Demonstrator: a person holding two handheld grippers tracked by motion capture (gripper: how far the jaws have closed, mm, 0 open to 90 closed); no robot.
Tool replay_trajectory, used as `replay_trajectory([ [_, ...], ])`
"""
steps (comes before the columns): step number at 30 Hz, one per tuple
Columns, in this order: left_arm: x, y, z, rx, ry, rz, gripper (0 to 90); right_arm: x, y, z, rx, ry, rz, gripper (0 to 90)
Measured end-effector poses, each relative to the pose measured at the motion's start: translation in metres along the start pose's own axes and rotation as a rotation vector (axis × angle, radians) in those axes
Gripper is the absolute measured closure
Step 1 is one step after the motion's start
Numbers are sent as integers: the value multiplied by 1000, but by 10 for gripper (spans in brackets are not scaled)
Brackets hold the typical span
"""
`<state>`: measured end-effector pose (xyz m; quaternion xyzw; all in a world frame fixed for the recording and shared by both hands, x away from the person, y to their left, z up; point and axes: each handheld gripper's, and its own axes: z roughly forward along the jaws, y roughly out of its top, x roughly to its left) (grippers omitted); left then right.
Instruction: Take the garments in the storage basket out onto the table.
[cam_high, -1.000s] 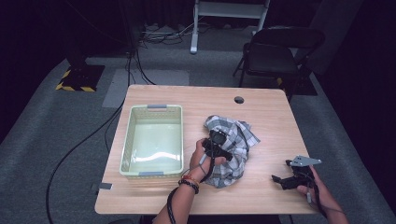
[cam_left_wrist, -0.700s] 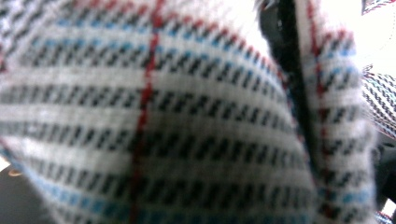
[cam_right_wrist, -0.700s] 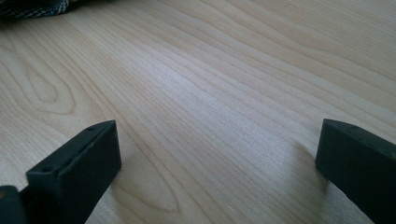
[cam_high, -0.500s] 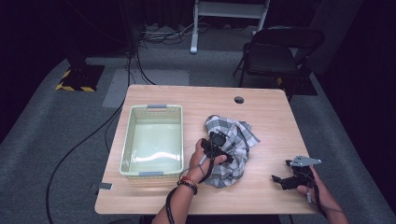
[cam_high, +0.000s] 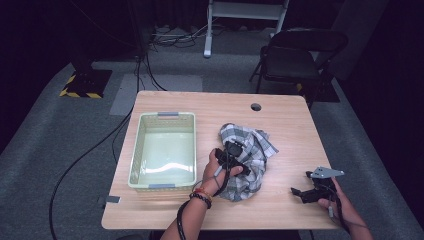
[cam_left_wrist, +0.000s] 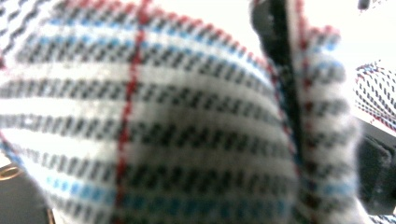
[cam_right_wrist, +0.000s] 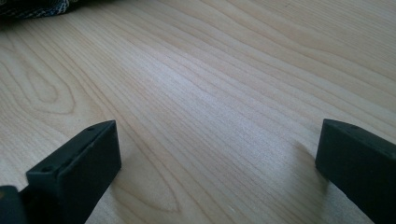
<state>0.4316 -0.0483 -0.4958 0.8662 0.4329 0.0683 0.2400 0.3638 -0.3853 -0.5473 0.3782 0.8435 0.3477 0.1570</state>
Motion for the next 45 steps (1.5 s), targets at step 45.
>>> replay_trajectory([
  [45,-11,-19,-50,11,47,189,63,0,0,0,0,0,0,1],
])
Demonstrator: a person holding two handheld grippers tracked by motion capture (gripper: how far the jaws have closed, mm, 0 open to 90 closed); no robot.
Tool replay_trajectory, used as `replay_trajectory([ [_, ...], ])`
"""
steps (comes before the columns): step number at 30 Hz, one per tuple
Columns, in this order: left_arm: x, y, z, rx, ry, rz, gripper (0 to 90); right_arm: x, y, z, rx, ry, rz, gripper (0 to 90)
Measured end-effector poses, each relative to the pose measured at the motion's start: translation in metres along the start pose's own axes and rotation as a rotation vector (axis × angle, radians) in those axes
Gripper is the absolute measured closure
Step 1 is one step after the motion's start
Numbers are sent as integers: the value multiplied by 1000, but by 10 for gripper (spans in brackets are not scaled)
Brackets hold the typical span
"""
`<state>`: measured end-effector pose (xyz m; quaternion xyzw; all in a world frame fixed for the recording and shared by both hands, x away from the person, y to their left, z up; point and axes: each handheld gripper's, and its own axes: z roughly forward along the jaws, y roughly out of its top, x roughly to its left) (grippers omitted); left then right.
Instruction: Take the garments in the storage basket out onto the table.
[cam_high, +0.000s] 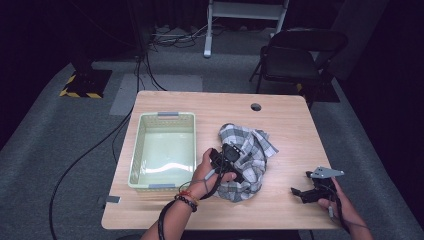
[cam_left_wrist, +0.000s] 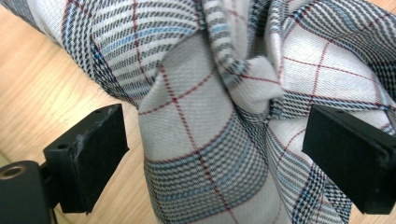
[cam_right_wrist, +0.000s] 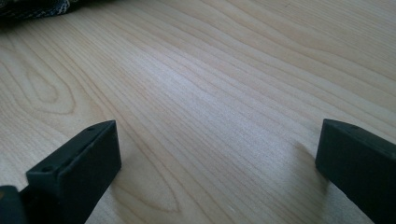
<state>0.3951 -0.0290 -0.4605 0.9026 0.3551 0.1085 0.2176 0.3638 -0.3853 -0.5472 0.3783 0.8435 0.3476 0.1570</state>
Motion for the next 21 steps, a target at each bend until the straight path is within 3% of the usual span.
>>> replay_trajectory([
  [8,-10,-7,-8,-7,21,112,60,0,0,0,0,0,0,1],
  [21,-16,-25,-17,-45,30,179,58,0,0,0,0,0,0,1],
])
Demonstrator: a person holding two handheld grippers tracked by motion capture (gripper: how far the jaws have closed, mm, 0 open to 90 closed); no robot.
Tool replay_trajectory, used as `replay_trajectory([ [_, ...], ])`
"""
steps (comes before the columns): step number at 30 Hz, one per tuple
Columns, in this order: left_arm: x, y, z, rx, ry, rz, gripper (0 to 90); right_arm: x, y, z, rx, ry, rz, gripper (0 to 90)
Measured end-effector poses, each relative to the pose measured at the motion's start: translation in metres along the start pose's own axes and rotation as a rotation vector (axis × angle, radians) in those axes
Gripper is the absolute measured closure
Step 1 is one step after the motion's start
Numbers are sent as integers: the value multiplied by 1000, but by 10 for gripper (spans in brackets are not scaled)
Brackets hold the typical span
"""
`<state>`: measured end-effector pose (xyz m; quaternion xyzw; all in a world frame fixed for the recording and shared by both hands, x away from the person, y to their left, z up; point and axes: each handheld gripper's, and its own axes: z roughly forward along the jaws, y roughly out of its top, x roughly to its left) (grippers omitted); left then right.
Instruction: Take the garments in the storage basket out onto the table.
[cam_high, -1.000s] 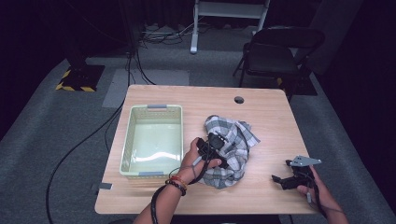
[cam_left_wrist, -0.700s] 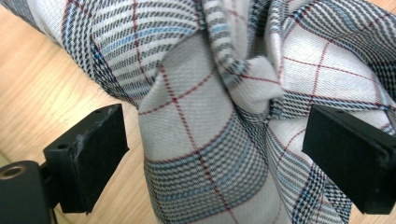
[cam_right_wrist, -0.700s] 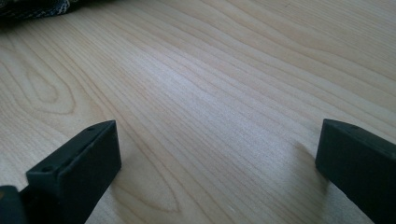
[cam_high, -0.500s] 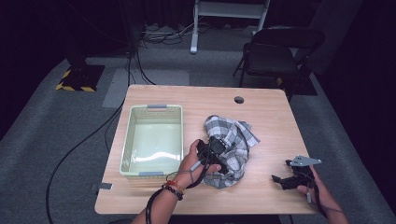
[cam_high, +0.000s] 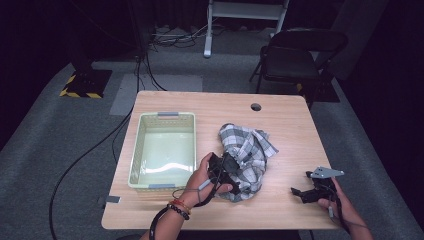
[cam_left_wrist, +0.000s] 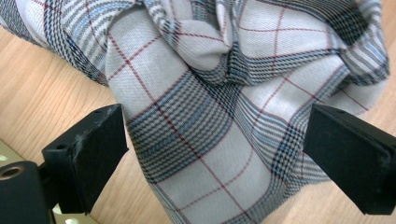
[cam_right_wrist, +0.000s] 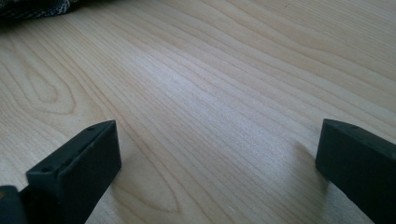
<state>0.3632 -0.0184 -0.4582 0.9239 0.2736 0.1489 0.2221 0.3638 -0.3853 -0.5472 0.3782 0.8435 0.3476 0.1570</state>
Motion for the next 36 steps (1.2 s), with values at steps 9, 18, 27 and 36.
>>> replay_trajectory([
  [9,-8,-15,-7,-10,-1,68,57,0,0,0,0,0,0,1],
  [18,-17,-30,-15,-28,-14,139,53,0,0,0,0,0,0,1],
  [27,-22,-45,-18,-14,-16,173,53,0,0,0,0,0,0,1],
  [36,-26,-60,-25,-26,-34,191,53,0,0,0,0,0,0,1],
])
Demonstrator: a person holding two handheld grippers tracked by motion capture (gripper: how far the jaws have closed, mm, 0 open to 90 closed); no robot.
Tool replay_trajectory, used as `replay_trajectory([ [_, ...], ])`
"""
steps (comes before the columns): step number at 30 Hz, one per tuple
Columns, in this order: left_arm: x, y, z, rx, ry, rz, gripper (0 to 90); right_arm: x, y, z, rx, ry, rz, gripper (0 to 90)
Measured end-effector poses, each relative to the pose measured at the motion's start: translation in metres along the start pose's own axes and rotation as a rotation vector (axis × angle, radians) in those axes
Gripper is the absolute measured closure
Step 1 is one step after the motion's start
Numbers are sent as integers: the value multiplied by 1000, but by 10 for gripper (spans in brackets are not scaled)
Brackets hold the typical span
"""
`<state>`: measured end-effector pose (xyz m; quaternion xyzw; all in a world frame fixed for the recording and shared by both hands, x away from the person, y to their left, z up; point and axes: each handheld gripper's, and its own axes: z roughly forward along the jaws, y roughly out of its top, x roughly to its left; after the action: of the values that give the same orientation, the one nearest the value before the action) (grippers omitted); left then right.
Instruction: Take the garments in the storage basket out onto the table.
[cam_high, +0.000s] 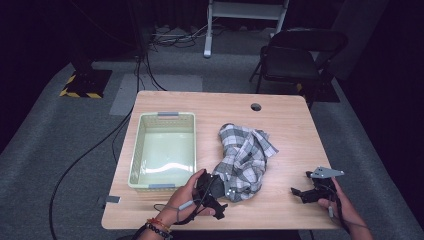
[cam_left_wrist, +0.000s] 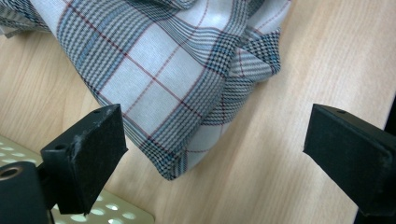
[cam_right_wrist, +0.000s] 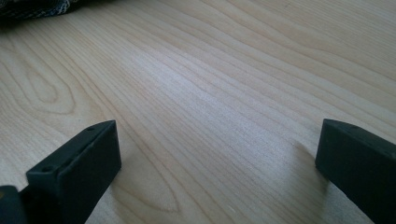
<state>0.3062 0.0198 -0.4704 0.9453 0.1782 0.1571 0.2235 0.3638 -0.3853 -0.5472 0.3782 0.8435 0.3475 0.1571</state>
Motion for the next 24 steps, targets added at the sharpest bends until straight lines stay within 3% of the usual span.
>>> replay_trajectory([
  [8,-4,-13,-5,-17,11,15,56,0,0,0,0,0,0,1],
  [11,-5,-19,-8,-26,-7,12,55,0,0,0,0,0,0,1],
  [24,-5,-48,-15,11,-14,-20,58,0,0,0,0,0,0,1],
])
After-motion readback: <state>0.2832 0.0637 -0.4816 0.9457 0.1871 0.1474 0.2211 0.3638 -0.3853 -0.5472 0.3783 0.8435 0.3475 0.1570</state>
